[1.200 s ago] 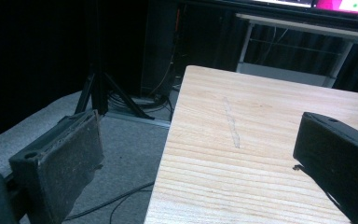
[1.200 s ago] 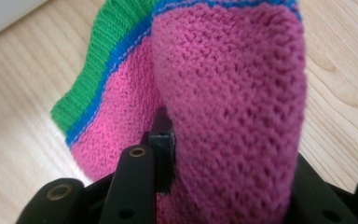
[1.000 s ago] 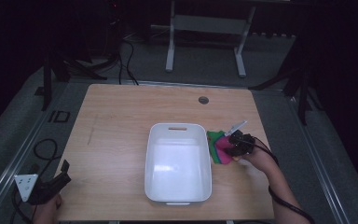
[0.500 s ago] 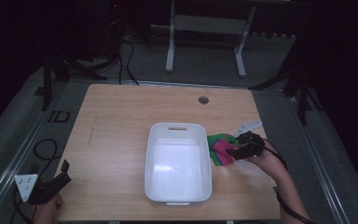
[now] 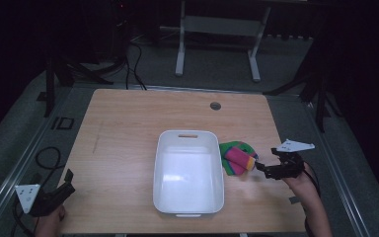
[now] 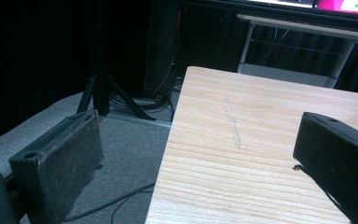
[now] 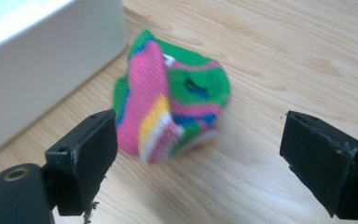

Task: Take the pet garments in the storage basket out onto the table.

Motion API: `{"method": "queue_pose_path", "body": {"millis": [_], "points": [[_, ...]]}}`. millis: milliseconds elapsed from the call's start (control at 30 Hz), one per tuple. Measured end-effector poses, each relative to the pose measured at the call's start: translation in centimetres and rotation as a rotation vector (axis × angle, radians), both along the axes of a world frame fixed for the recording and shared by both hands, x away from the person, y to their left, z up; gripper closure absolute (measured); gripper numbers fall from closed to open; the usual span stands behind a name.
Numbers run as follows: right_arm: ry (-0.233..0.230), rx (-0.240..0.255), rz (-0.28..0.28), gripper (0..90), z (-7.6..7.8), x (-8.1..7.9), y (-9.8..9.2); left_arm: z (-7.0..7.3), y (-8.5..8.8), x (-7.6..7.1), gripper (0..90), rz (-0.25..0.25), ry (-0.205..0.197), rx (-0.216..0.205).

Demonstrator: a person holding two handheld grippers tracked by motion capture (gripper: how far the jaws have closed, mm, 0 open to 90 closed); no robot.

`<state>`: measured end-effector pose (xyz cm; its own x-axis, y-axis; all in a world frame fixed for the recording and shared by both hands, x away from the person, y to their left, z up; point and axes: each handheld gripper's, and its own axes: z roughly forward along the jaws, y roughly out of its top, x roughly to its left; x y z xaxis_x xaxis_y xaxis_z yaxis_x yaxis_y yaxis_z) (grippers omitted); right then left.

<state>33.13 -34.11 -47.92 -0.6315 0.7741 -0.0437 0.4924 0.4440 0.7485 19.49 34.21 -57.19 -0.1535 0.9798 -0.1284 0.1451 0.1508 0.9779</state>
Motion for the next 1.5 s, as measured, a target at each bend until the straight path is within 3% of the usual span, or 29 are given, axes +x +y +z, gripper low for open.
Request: {"method": "queue_pose_path", "body": {"millis": [100,167,200,333,433,633,767,900,1067,1133,1233,1500], "points": [[-0.031,0.057,-0.072,11.0,-0.9,-0.8,-1.7,0.0,0.0,0.0,1.8,0.002,-0.002,0.001],[-0.041,0.071,-0.093,11.0,-1.1,-1.0,-2.1,0.0,0.0,0.0,1.8,0.002,-0.001,0.001],[-0.082,0.078,-0.143,11.1,-1.8,-1.6,-2.7,0.0,0.0,0.0,1.8,0.002,-0.001,0.001],[-0.104,0.081,-0.202,11.2,-2.7,-2.1,-3.5,0.0,0.0,0.0,1.8,0.002,-0.001,-0.002],[-0.127,0.134,-0.269,11.1,-4.0,-3.0,-4.5,0.0,0.0,0.0,1.8,0.001,0.0,0.0],[-0.147,0.115,-0.306,11.3,-5.5,-3.9,-4.6,0.0,0.0,0.0,1.8,0.002,-0.002,-0.001],[-0.193,0.139,-0.329,11.3,-6.5,-5.0,-4.7,0.0,0.0,0.0,1.8,0.004,-0.001,-0.001],[-0.206,0.146,-0.33,11.3,-7.0,-5.6,-4.7,0.0,0.0,0.0,1.8,0.004,-0.001,0.0],[-0.27,0.155,-0.434,11.3,-7.7,-6.9,-5.2,0.0,-0.1,0.0,1.8,0.006,-0.002,0.003],[-0.279,0.157,-0.445,11.3,-7.7,-7.0,-5.4,0.0,-0.1,0.0,1.8,0.006,-0.001,0.003],[-0.295,0.135,-0.52,11.4,-7.7,-7.5,-5.7,0.0,-0.1,0.0,1.8,0.006,-0.002,0.004],[-0.323,0.18,-0.552,12.1,-7.7,-7.8,-6.2,0.0,0.0,0.0,1.8,0.003,0.0,0.001]]}}
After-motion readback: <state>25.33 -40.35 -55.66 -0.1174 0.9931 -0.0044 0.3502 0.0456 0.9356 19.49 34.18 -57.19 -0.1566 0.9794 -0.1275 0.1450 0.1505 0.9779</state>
